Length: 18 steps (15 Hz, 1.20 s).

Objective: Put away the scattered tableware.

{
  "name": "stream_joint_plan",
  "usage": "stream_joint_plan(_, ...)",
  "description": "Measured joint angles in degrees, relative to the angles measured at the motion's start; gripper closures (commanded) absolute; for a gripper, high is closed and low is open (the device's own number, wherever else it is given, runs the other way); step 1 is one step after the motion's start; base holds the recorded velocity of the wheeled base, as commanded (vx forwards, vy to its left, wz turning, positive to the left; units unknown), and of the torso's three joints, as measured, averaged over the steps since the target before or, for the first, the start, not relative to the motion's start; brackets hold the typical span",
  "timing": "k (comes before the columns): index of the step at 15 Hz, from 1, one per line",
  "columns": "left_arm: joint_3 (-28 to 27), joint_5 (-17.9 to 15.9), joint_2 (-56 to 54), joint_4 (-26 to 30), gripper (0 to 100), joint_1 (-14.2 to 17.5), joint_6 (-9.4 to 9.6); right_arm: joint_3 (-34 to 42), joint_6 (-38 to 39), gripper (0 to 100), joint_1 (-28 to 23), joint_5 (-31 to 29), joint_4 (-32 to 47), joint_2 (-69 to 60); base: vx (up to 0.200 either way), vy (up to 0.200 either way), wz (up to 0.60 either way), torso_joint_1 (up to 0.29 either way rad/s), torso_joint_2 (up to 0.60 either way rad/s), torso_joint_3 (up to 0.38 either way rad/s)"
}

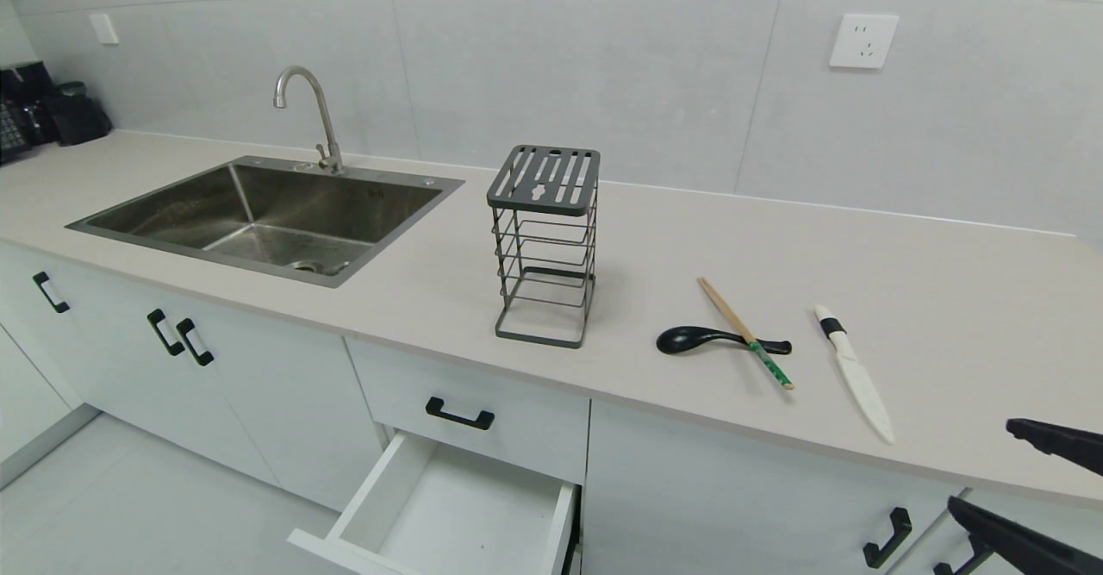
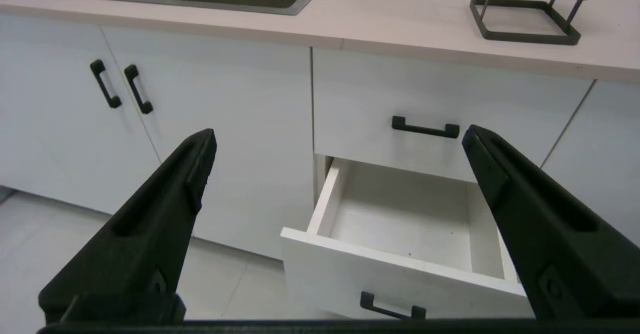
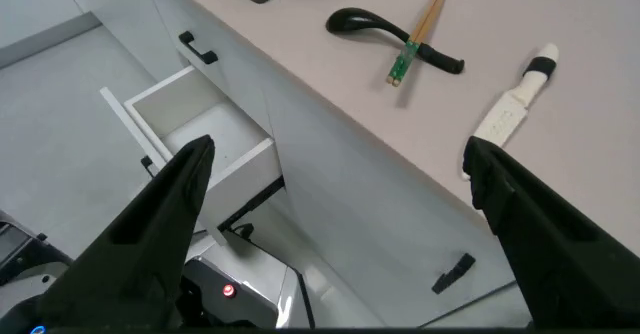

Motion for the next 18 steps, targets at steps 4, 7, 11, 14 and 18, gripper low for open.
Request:
stream_joint_plan(4, 0.0, 0.0, 0.0, 0.0, 0, 0.0, 0.00, -1.2, -1.3, 0, 0.2, -0.1, -10.4, 13.8, 0.000, 0.000, 0.00, 0.000, 0.00, 0.000)
stream_joint_plan(7, 0.0, 0.0, 0.0, 0.0, 0, 0.0, 0.00, -2.7, -1.6, 0, 0.3, -0.2, -15.6, 22.4, 0.000, 0.000, 0.00, 0.000, 0.00, 0.000)
stream_joint_plan(11, 0.0, 0.0, 0.0, 0.0, 0, 0.0, 0.00, -4.3, -1.6, 0, 0.6, -0.7, -15.8, 28.9, 0.000, 0.000, 0.00, 0.000, 0.00, 0.000)
stream_joint_plan(14, 0.0, 0.0, 0.0, 0.0, 0, 0.0, 0.01, -7.0, -1.6, 0, 0.8, -1.9, -15.9, 32.7, 0.000, 0.000, 0.00, 0.000, 0.00, 0.000)
stream_joint_plan(18, 0.0, 0.0, 0.0, 0.0, 0, 0.0, 0.01, -11.1, -1.5, 0, 1.6, -4.3, -15.8, 38.5, 0.000, 0.000, 0.00, 0.000, 0.00, 0.000)
